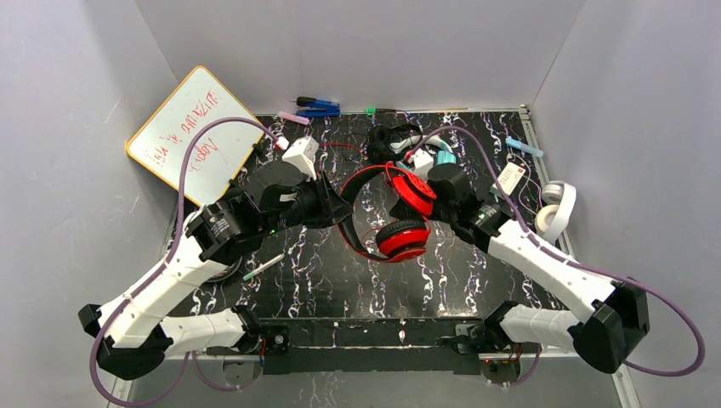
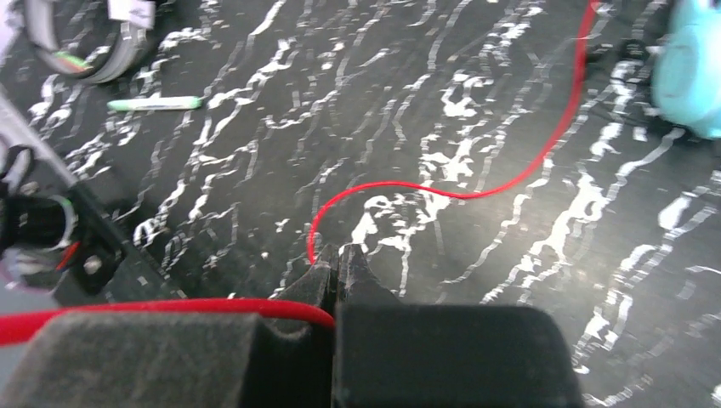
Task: Wrap the headphones
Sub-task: Wrap the headphones cable around the headphones.
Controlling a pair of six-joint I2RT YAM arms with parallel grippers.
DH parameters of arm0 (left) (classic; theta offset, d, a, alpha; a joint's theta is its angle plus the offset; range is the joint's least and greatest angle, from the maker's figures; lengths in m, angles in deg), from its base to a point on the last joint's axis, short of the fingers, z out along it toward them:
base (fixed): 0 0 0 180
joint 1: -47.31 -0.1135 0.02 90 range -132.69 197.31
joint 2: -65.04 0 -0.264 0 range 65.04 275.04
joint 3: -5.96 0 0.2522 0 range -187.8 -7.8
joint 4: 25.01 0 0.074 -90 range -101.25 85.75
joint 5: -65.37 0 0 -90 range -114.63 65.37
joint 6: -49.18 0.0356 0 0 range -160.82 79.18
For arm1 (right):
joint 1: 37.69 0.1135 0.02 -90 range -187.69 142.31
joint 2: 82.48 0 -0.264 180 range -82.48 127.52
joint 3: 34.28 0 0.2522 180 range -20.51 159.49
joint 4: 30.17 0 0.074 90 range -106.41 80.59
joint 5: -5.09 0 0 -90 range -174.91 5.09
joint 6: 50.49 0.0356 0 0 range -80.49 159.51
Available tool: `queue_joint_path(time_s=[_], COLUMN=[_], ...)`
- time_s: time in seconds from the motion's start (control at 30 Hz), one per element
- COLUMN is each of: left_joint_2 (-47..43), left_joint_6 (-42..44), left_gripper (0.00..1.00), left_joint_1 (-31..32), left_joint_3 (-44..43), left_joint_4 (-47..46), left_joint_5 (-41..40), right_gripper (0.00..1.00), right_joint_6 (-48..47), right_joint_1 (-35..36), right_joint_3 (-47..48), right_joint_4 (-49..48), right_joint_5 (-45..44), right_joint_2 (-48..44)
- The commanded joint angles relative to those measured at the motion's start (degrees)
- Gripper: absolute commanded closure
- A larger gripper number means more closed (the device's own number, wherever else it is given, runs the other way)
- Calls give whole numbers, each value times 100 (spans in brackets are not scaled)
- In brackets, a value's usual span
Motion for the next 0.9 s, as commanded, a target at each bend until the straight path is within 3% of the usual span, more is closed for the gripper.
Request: queue_joint_path(time_s=[0.0,0.37,0.87], left_joint_2=[-59,2,2], left_joint_6=[-993,-1554,-1689], left_gripper=[100,100,100], left_joint_1=[-7,-6,-31], left_joint_3=[-375,-657,-542], left_joint_4=[-540,-275,45], left_joint_5=[334,-351,-1957], right_gripper=[97,91,91], right_joint_6=[418,1394,2527], right_joint_1=[12,17,283], right_joint_3=[-752,-2253,-2827], right_joint_4=[-1861,-4313,-5484], right_joint_5=[1211,2111,3918], right_joint_2=[-486,-1015,-1120])
